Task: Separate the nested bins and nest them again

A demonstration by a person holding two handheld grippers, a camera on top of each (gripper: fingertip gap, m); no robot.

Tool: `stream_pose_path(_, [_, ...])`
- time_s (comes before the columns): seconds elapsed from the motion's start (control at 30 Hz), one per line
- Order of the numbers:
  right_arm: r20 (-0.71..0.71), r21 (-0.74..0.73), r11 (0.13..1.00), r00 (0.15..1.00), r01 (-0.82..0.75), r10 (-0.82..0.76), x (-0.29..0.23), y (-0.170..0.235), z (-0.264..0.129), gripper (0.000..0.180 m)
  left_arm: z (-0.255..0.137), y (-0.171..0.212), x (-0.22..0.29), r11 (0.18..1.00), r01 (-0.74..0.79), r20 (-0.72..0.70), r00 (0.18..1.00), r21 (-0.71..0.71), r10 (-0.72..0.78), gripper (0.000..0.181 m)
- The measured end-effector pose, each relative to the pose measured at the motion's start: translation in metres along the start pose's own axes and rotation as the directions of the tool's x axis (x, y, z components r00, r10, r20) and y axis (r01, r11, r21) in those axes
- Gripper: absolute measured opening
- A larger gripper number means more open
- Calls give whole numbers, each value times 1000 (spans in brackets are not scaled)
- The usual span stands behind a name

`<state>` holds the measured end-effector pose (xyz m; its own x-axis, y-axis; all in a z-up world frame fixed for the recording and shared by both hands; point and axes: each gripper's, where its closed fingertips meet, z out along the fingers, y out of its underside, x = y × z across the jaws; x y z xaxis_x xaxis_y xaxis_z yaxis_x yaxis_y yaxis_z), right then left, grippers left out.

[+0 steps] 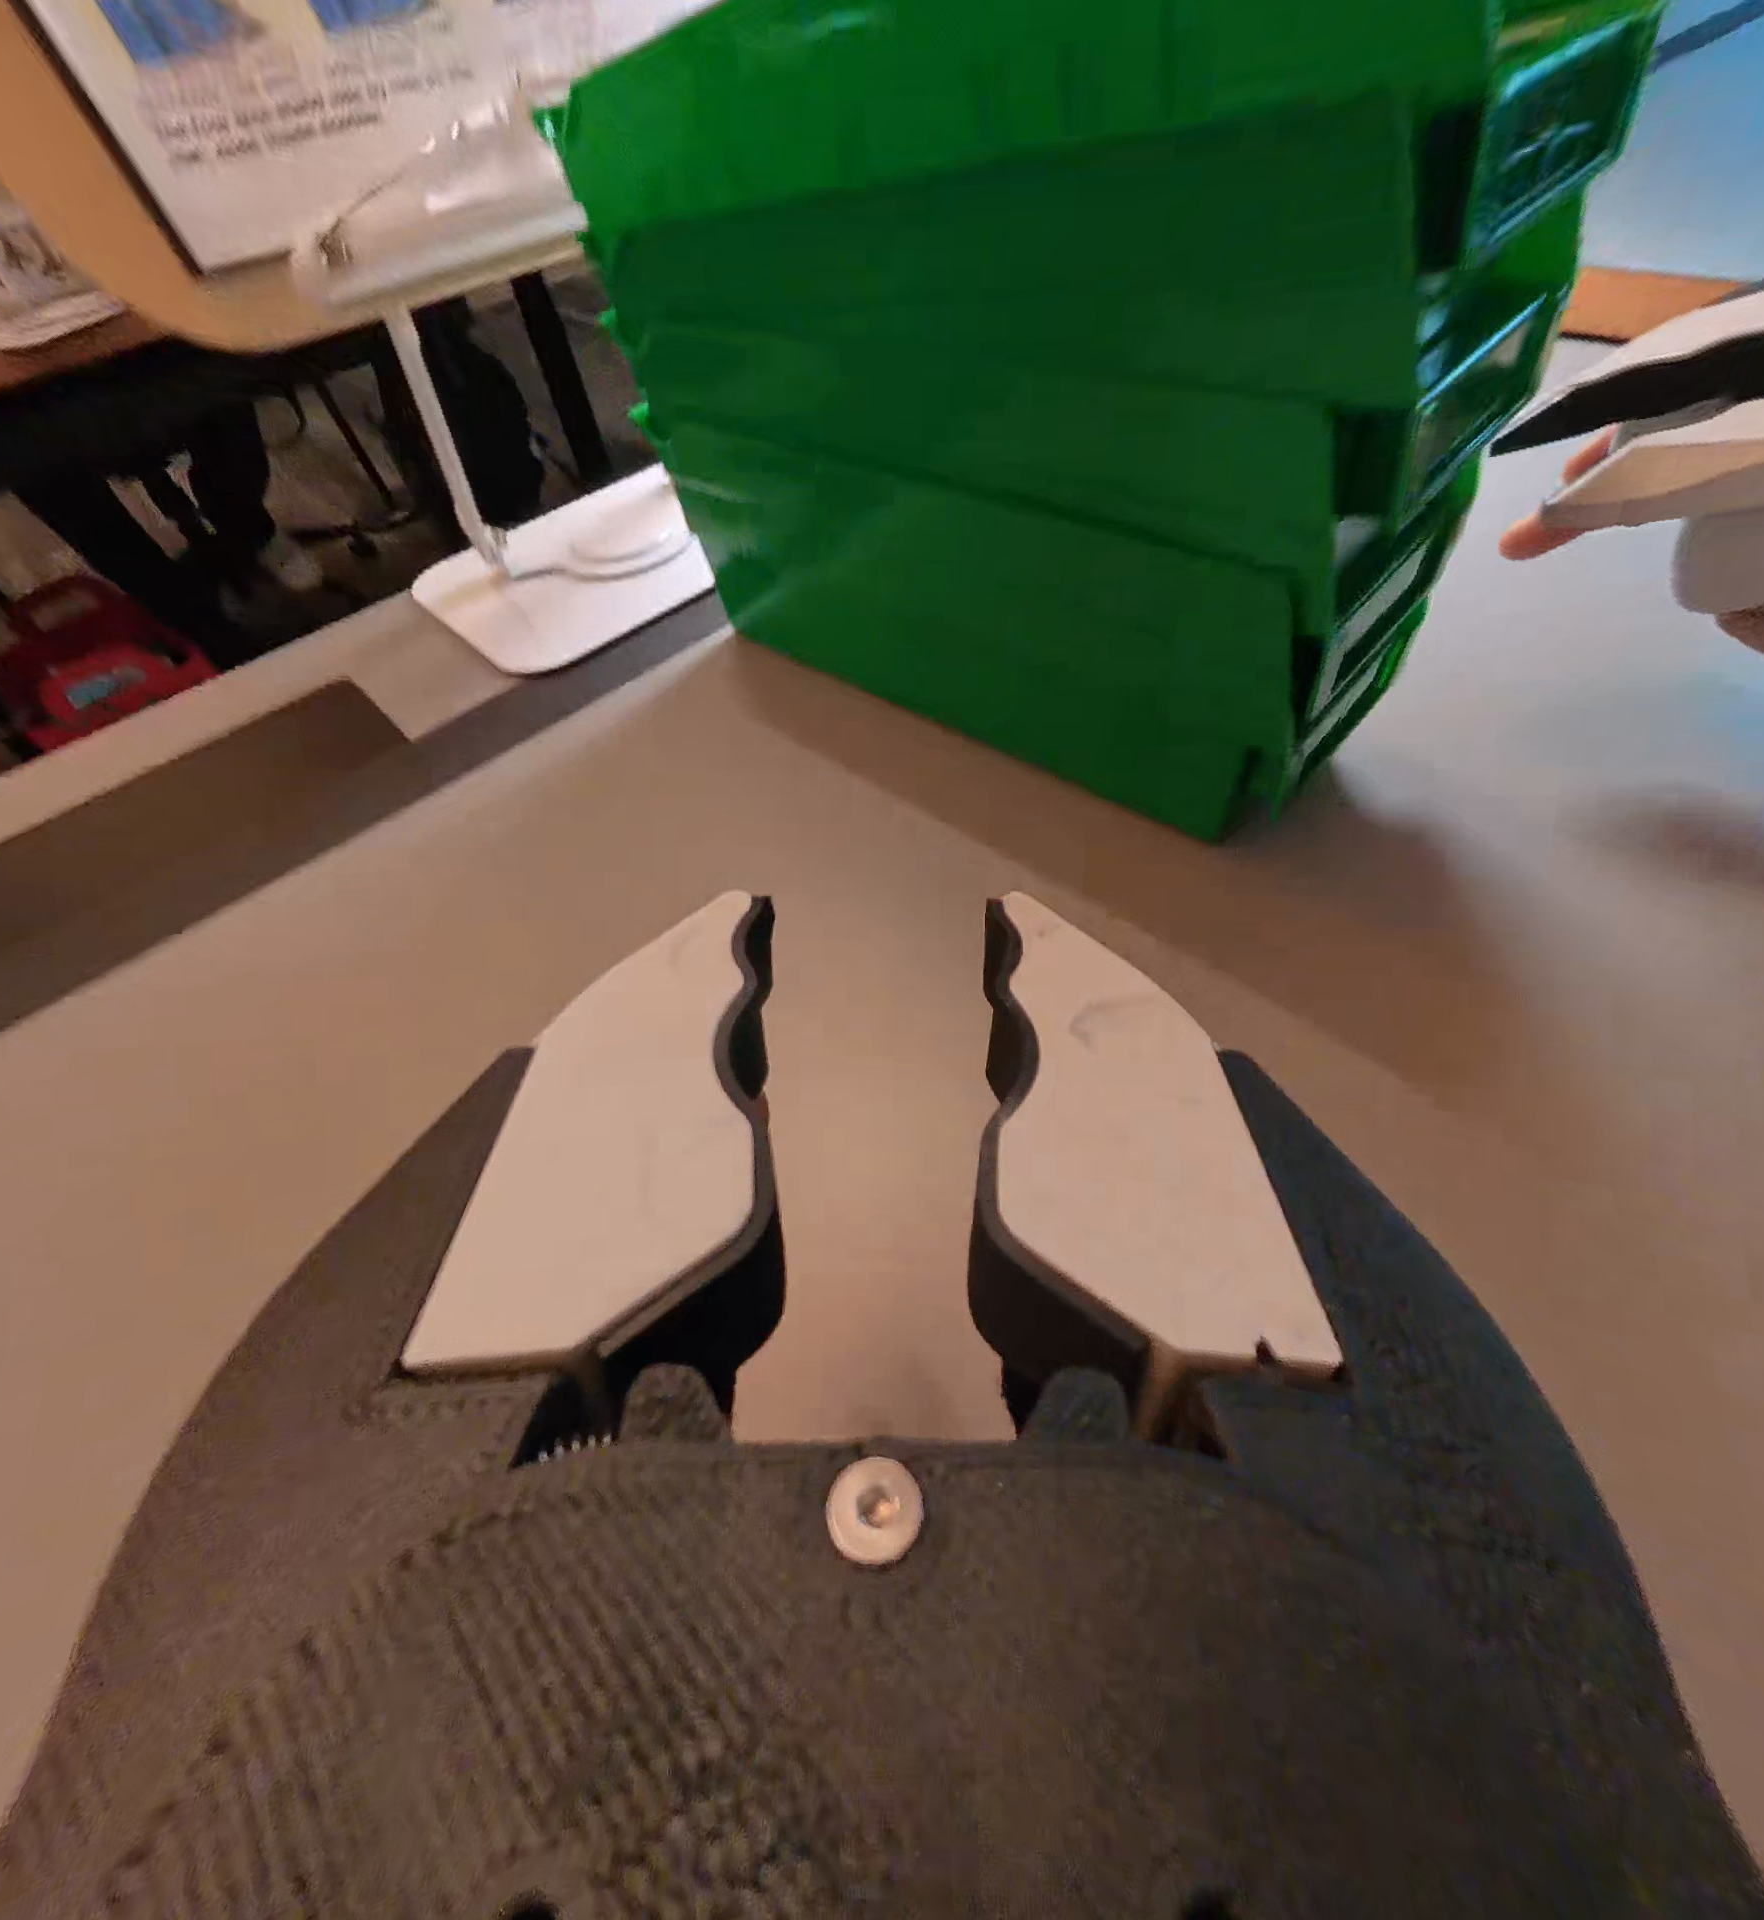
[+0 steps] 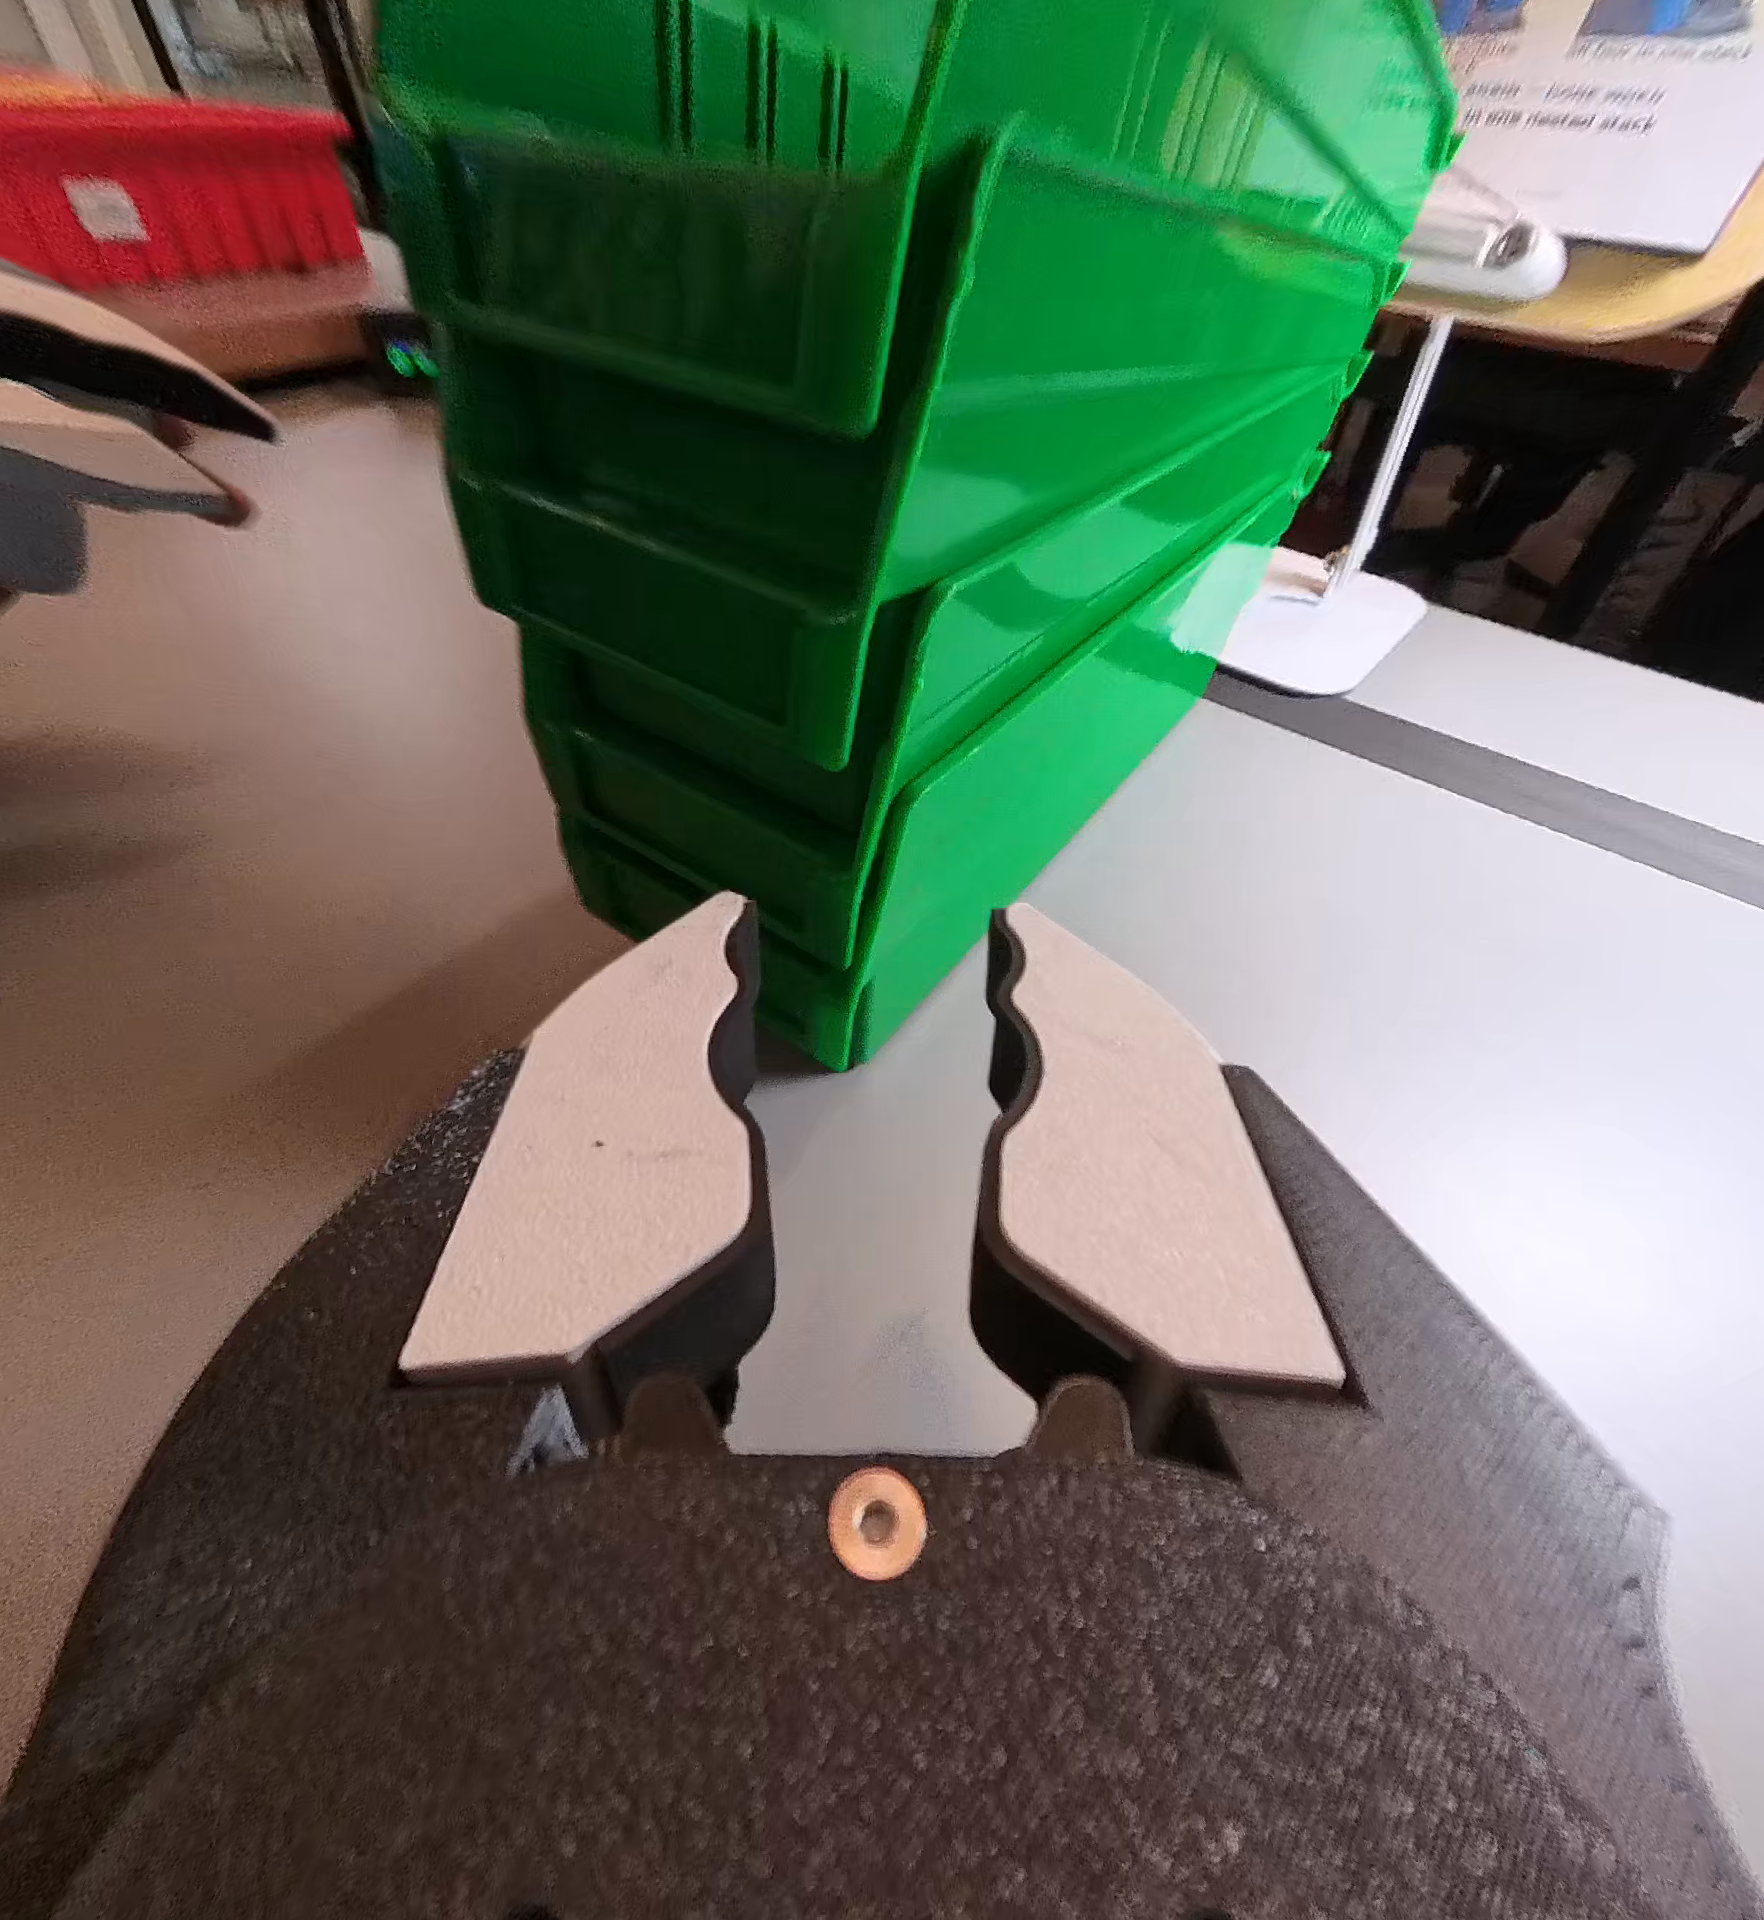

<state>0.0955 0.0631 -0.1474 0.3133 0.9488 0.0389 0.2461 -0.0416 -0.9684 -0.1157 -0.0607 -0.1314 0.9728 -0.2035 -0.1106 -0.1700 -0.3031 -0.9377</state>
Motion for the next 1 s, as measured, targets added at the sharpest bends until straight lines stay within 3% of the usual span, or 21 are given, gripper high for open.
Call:
stream_pose_path(0.2, [43,-39,998,998,50,-48,-7,11,38,44,12,23,2,999,3,-27,1000,-36,-4,39])
stream_pose_path(0.53, [79,-30,995,992,99,-96,-20,6,51,43,26,32,26,995,-87,-45,995,-49,85,39])
stream_pose_path(0.77, [3,109,993,999,41,-41,5,-35,2,68,4,-2,-4,990,42,46,998,135,-49,52])
stream_pose_path(1.0, [-57,318,948,998,13,5,55,-61,-75,78,-59,-42,-50,914,117,103,980,389,-170,55])
